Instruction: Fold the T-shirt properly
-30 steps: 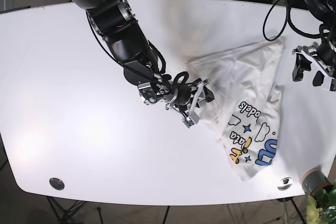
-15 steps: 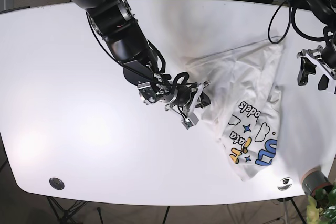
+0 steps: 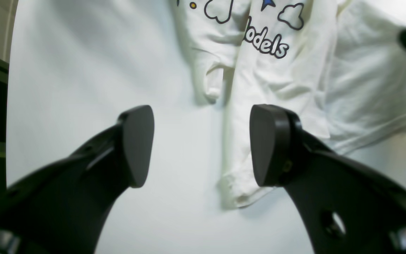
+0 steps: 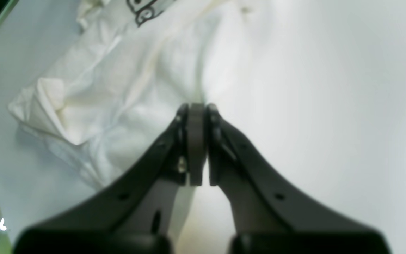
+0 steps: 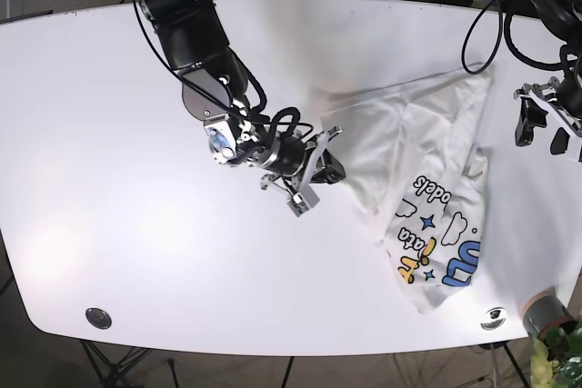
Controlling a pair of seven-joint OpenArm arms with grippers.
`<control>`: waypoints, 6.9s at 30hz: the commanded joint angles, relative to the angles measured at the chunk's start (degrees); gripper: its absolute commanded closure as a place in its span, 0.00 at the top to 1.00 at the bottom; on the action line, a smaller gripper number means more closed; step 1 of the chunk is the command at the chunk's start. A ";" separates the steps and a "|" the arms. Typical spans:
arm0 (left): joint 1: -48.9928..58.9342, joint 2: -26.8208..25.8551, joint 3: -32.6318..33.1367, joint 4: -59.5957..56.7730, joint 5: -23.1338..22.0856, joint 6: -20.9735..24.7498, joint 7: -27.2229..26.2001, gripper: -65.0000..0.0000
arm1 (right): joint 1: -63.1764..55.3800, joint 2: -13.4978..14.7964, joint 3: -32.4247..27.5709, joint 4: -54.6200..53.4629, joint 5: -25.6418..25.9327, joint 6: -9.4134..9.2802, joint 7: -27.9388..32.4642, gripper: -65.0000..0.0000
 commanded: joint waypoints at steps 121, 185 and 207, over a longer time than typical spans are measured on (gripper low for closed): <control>2.90 5.92 21.66 0.97 34.66 -0.06 -14.61 0.61 | -11.40 2.60 15.15 34.22 -19.97 9.35 -9.79 0.76; 11.16 10.22 16.29 3.35 34.84 -0.06 -14.61 0.61 | 1.00 0.05 -17.81 -6.74 -20.77 1.00 14.91 0.36; 2.19 16.11 12.34 4.67 34.75 -0.06 -14.26 0.51 | 14.01 3.56 -6.39 31.76 -20.15 5.93 -12.61 0.03</control>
